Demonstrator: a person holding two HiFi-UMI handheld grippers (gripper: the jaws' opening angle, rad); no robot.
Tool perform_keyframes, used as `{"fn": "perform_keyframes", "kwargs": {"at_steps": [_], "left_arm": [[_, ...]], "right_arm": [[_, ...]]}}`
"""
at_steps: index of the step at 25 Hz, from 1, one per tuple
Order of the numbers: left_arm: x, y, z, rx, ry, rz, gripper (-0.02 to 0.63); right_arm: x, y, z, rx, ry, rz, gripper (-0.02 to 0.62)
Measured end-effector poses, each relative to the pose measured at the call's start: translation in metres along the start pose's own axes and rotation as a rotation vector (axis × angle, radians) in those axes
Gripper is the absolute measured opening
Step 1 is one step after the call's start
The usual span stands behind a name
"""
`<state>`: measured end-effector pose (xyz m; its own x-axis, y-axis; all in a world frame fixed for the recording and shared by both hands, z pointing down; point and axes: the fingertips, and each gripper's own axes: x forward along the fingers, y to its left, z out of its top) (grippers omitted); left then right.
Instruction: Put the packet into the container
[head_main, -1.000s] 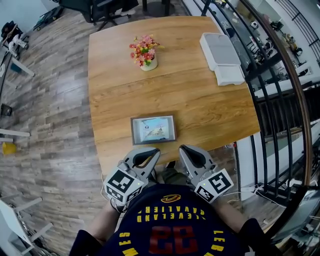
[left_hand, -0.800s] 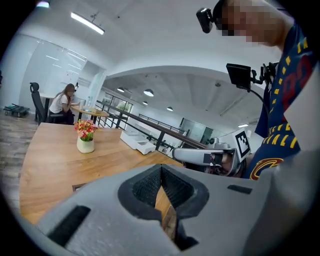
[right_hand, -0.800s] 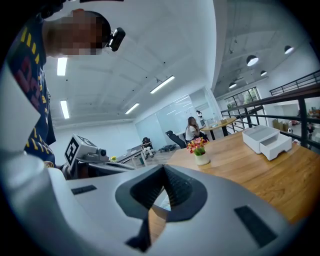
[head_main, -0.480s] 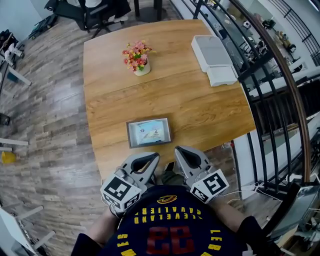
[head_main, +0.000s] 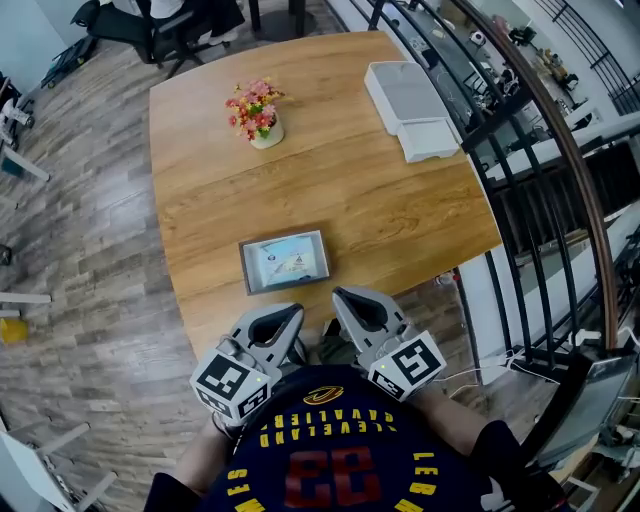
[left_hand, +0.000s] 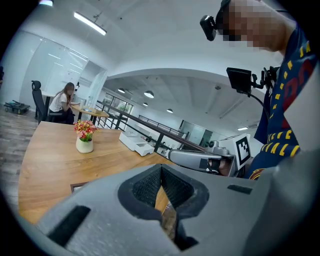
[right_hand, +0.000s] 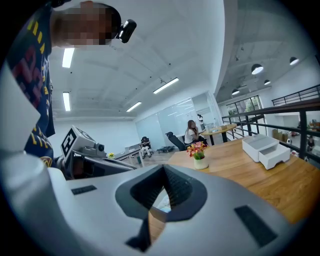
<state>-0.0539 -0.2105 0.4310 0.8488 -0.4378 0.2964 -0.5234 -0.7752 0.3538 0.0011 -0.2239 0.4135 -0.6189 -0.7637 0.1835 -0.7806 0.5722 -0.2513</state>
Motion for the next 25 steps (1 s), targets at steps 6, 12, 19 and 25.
{"fn": "perform_keyframes", "kwargs": {"at_steps": [6,12,19,25], "left_arm": [[-0.005,0.004,-0.002,-0.005,-0.004,0.02,0.008],[0.001,0.002,-0.007,-0.018,0.013,0.01,0.008],[0.001,0.0,-0.008,-0.02,0.022,0.007,0.008],[0.009,-0.004,-0.009,-0.016,0.026,-0.001,0.008]], "right_arm": [[0.002,0.009,0.0,-0.007,-0.011,0.038,0.011],[-0.002,0.006,-0.002,0.001,-0.002,0.033,0.011],[-0.004,0.008,-0.002,0.012,0.004,0.035,0.011],[-0.008,0.004,-0.001,0.0,0.004,0.033,0.011]]}}
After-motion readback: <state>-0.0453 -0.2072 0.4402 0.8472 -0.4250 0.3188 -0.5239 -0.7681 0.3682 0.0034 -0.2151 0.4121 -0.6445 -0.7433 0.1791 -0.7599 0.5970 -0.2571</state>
